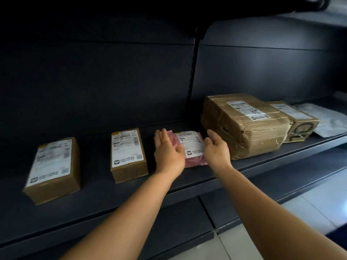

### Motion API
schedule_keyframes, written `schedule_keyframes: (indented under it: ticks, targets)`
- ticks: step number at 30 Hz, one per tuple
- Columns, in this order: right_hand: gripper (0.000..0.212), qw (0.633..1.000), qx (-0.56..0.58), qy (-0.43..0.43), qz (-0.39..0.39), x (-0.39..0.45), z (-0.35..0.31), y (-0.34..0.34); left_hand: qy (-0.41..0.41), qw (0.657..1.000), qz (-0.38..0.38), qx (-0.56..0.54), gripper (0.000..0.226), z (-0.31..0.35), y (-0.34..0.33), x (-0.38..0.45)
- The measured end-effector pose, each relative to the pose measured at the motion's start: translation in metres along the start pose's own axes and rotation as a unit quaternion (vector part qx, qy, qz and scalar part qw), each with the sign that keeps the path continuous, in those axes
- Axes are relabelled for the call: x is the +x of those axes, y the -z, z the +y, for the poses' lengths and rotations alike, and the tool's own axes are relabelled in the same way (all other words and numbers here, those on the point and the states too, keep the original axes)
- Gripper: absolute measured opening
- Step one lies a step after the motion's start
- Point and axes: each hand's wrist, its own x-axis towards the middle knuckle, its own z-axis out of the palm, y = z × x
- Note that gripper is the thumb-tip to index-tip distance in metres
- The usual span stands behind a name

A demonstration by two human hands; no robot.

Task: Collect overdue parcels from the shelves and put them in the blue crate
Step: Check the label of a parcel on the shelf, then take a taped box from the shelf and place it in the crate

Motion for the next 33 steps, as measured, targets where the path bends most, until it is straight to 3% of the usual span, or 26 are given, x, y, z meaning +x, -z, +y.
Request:
schedule_keyframes:
  ticks: [6,13,22,26,33]
  targets:
    - [0.042,0.997,-0.006,0.045,0.059,-0.015,-0.019,0.014,-0.079,0.996,-0.025,-0.030,0.064,0.026,-0.005,-0.009]
    - [0.038,0.988,-0.007,0.085,0.130,-0.015,-0.044,0.044,-0.068,0.977,-0.077,-0.186,0.060,0.047,-0.022,-0.014]
    - [0.037,0.971,-0.026,0.101,0.217,0.027,-0.039,0.116,-0.029,0.970,-0.106,-0.217,0.061,0.091,-0.064,0.001]
    - [0.040,0.973,-0.019,0.097,0.208,0.060,-0.029,0.149,0.001,0.973,-0.097,-0.209,0.067,0.109,-0.090,0.016]
    - [0.050,0.990,-0.043,0.059,0.118,0.128,-0.003,0.187,0.063,0.975,-0.055,-0.205,0.078,0.125,-0.137,0.039]
